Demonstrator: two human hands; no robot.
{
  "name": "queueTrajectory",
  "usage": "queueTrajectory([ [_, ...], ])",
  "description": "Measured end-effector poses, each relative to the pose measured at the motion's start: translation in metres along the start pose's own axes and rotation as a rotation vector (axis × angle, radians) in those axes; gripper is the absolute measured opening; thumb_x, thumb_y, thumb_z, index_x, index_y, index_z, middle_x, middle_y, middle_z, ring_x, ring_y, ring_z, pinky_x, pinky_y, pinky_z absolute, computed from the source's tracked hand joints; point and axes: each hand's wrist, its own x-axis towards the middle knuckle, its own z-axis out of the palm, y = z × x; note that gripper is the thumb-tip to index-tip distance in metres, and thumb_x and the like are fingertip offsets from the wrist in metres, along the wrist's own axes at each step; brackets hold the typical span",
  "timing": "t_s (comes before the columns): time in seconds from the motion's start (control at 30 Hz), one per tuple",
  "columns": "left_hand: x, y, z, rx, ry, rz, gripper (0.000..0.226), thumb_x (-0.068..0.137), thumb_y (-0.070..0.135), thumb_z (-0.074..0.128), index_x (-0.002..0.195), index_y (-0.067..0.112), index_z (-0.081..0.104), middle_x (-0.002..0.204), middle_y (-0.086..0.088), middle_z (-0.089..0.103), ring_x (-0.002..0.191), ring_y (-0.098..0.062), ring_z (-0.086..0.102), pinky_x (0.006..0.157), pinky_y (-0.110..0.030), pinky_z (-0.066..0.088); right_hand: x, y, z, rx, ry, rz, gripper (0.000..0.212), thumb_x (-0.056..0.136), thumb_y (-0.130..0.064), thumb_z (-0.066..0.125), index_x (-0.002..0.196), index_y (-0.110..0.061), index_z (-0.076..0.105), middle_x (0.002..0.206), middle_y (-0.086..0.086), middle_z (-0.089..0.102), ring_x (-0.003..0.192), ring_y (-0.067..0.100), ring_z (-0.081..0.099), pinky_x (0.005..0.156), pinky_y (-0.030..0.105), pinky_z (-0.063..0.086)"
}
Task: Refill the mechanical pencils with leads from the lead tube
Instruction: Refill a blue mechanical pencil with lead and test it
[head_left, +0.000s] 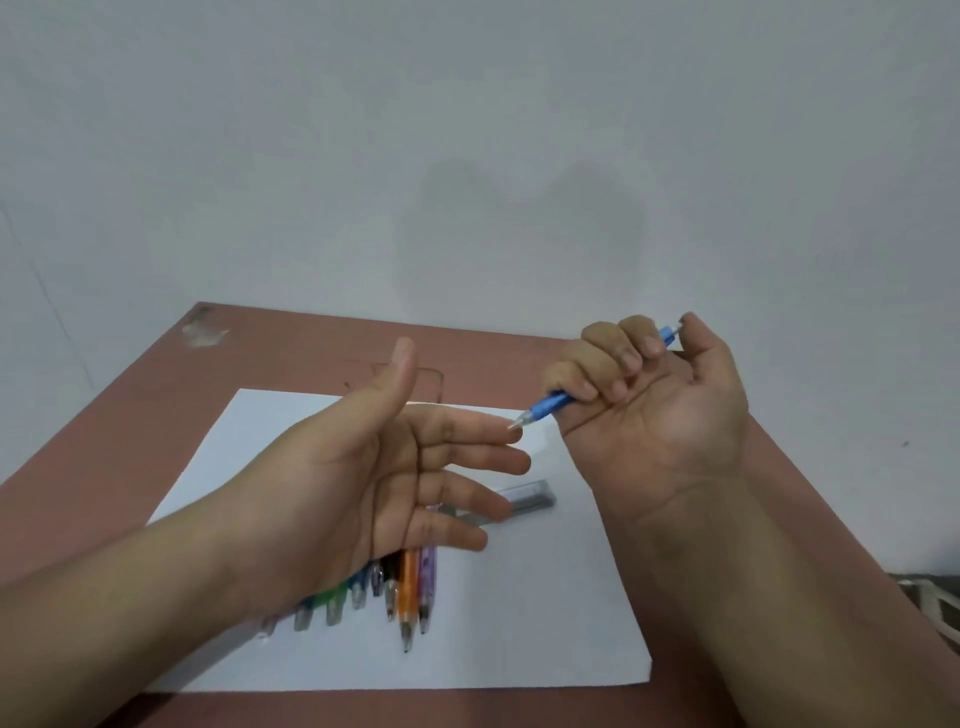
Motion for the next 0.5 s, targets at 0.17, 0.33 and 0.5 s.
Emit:
queueTrajectory([
  [0.17, -0.0001, -0.0003, 0.0007, -0.012, -0.010, 0.027, 0.081, 0.082, 0.071, 0.042, 0.118, 0.005, 0.071, 0.124, -0.021, 0.067, 0.097, -0.033, 0.068, 0.075, -0.038, 0.058, -0.0008, 0.0017, -0.0018, 0.016, -0.019, 0.002, 0.045, 0.098, -0.046, 0.031, 0.064, -0.017, 0.036, 0.060, -0.003, 0.031, 0.046, 0.012, 0.027, 0.049, 0.026, 0.031],
  [0.33, -0.0004, -0.0007, 0.0003, -0.018, -0.008, 0.037, 0.083, 0.082, 0.071, 0.042, 0.117, 0.002, 0.071, 0.123, -0.023, 0.067, 0.098, -0.035, 0.067, 0.076, -0.038, 0.059, -0.0019, 0.0019, -0.0033, -0.011, -0.018, -0.001, 0.042, 0.097, -0.039, 0.027, 0.062, -0.018, 0.034, 0.059, -0.004, 0.030, 0.046, 0.012, 0.026, 0.049, 0.026, 0.031],
  [0.5, -0.0007, -0.0016, -0.0006, -0.016, -0.015, 0.042, 0.083, 0.082, 0.071, 0.041, 0.117, 0.002, 0.071, 0.122, -0.023, 0.068, 0.098, -0.035, 0.068, 0.077, -0.038, 0.059, -0.0021, 0.0021, -0.0036, -0.004, -0.014, -0.002, 0.046, 0.097, -0.045, 0.030, 0.061, -0.017, 0.037, 0.060, -0.004, 0.030, 0.046, 0.012, 0.027, 0.049, 0.025, 0.031],
])
